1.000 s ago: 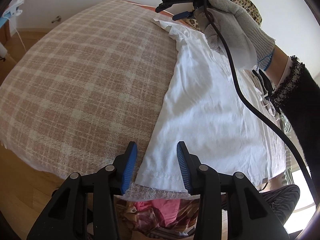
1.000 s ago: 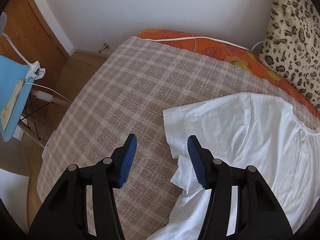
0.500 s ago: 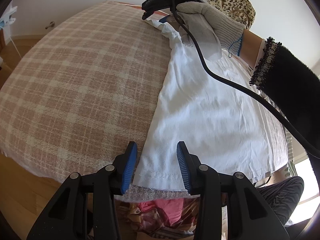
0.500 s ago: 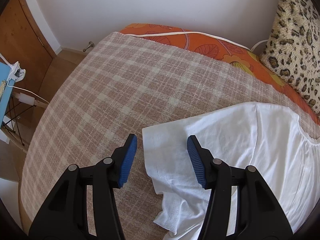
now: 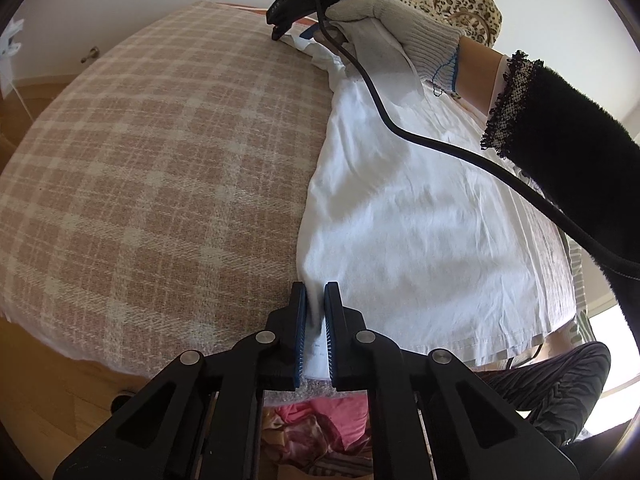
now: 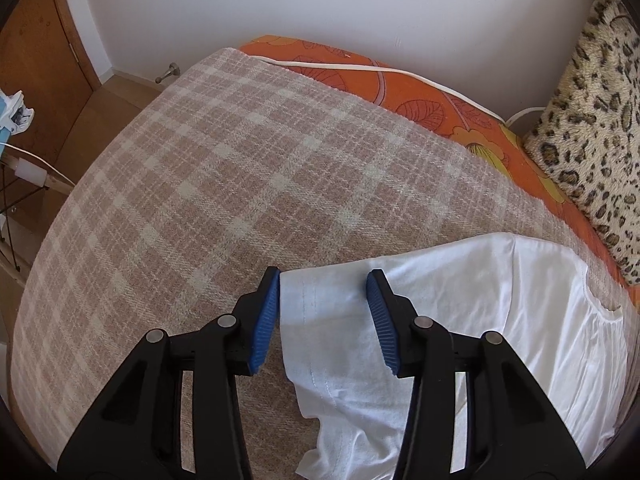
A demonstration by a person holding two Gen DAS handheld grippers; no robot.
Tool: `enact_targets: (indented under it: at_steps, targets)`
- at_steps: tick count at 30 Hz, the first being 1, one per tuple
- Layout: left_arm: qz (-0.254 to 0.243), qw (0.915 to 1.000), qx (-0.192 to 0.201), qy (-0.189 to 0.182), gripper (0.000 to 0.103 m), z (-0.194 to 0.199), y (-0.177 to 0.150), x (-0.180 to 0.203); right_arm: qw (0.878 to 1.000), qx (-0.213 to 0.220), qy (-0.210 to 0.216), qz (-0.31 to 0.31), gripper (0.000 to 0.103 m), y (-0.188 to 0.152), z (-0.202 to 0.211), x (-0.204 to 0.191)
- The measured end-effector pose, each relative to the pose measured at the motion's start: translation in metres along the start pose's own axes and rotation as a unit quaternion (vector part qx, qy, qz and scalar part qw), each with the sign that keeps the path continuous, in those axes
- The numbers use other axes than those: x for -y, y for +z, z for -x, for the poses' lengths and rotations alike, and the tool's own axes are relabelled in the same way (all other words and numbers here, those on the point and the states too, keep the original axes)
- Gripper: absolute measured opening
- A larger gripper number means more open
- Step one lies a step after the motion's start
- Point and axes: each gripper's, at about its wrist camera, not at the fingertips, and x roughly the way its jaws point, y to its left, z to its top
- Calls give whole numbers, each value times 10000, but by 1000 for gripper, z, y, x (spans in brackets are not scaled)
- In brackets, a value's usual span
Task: Fold small clothes
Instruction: 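Close both grippers on the same long side edge of the shirt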
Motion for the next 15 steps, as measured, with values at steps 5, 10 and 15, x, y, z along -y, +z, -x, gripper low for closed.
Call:
enact_targets:
  at_steps: [5,10,15]
  targets:
    - [134,9998,12,-124,4,0,1,-5,9999,-28,-110,-62,12,3,3,6]
    - [84,9995,133,-276,3,7,0,2,9993,200,-35,-322,9,4,21,27]
    - [-178,9986,244,-433,2,17,-1,16,9969,501,-28,-609,9,8,48,56]
